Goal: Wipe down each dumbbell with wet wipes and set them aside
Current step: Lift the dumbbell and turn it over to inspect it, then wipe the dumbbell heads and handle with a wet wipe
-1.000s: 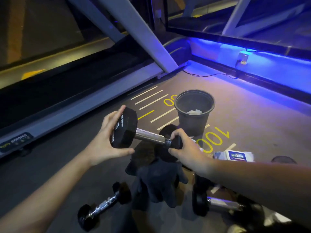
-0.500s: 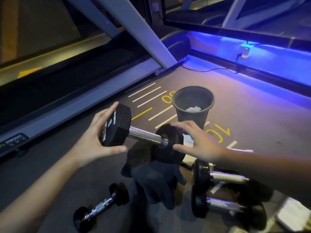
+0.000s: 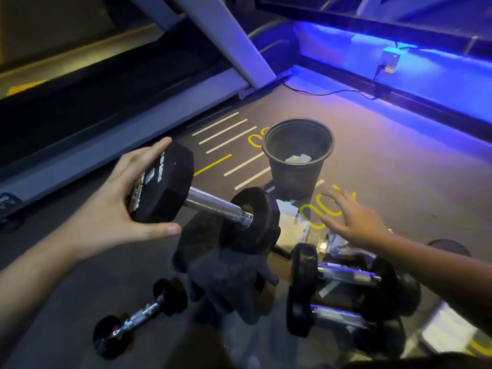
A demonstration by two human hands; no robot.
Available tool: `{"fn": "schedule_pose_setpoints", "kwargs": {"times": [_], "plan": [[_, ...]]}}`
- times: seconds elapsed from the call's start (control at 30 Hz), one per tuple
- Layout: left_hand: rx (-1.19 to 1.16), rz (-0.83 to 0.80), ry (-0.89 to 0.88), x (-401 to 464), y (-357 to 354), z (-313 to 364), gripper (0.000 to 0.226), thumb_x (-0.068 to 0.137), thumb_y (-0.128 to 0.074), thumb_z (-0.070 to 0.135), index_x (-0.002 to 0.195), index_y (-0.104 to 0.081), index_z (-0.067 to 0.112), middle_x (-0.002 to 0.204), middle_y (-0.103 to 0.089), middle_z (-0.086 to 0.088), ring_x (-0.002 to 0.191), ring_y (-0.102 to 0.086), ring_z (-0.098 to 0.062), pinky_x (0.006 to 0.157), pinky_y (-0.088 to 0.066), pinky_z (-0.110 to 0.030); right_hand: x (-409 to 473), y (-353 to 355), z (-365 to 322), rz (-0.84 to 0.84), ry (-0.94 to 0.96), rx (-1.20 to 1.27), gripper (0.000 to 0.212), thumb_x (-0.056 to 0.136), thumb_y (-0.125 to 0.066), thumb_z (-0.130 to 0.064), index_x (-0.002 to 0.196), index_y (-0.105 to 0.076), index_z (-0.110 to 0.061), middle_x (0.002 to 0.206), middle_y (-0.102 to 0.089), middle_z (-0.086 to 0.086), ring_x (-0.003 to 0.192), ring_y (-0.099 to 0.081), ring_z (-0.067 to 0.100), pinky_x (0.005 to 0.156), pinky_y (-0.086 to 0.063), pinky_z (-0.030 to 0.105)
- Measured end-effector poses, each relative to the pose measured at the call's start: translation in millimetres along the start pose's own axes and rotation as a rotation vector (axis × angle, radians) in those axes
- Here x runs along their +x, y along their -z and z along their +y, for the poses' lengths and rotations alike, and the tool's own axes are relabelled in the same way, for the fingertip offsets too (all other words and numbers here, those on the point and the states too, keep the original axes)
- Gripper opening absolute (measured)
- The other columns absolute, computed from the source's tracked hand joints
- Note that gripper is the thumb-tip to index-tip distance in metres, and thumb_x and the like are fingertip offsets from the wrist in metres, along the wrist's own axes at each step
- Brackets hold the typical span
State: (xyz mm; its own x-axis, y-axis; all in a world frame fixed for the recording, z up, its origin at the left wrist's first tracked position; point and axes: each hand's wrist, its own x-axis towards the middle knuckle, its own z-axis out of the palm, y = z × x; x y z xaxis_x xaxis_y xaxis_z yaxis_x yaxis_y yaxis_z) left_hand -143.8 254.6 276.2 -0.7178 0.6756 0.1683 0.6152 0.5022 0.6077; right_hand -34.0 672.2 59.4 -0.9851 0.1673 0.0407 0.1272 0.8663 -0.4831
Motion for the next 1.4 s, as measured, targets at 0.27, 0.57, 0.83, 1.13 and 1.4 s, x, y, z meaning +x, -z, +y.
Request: {"fn": "schedule_pose_setpoints", "kwargs": {"times": [0.27,0.57,0.83,1.13,1.4], "plan": [[-0.044,0.013,0.024,1,0,0,0.112,0.053,-0.082,0.06,0.15,-0.026,0.061,0.146,-0.036,0.021,0.136,-0.036,0.013,0.107,-0.025,0.0,-15,0,18,-0.007,-0.08,-0.062,0.06,0.091,-0.057,-0.054,0.146,-0.039,-0.039,0.15,-0.04,-0.008,0.104,-0.067,0.024,0.075,-0.049,0.038],[-0.052,0.015,0.024,11,-4,10,0.109,0.055,-0.083,0.06,0.149,-0.028,0.06,0.145,-0.037,0.015,0.135,-0.034,0.014,0.107,-0.021,0.0,26,-49,-18,-0.095,0.011,-0.038,0.063,0.089,-0.049,-0.068,0.144,-0.038,-0.038,0.139,-0.045,-0.008,0.122,-0.056,0.017,0.087,-0.049,0.035],[0.001,-0.02,0.064,24,-7,27,0.109,0.052,-0.082,0.063,0.147,-0.028,0.064,0.145,-0.036,0.019,0.133,-0.036,0.014,0.101,-0.024,0.004,59,-95,-3,-0.351,-0.044,-0.046,0.07,0.089,-0.052,-0.067,0.148,-0.032,-0.034,0.146,-0.039,-0.003,0.125,-0.053,0.022,0.096,-0.047,0.037],[0.026,-0.032,0.097,23,-8,31,0.11,0.053,-0.083,0.063,0.147,-0.026,0.066,0.148,-0.032,0.015,0.141,-0.034,0.002,0.11,-0.026,-0.005,78,-134,15,-0.421,0.031,-0.197,0.074,0.084,-0.058,-0.068,0.146,-0.035,-0.035,0.138,-0.045,-0.001,0.126,-0.045,0.023,0.089,-0.049,0.038],[0.012,-0.02,0.101,19,-6,26,0.11,0.054,-0.085,0.059,0.147,-0.027,0.064,0.151,-0.034,0.013,0.144,-0.034,-0.003,0.114,-0.03,-0.016,83,-152,26,-0.388,0.039,-0.258,0.071,0.081,-0.063,-0.064,0.143,-0.04,-0.037,0.131,-0.05,-0.001,0.118,-0.043,0.021,0.091,-0.044,0.033]]}}
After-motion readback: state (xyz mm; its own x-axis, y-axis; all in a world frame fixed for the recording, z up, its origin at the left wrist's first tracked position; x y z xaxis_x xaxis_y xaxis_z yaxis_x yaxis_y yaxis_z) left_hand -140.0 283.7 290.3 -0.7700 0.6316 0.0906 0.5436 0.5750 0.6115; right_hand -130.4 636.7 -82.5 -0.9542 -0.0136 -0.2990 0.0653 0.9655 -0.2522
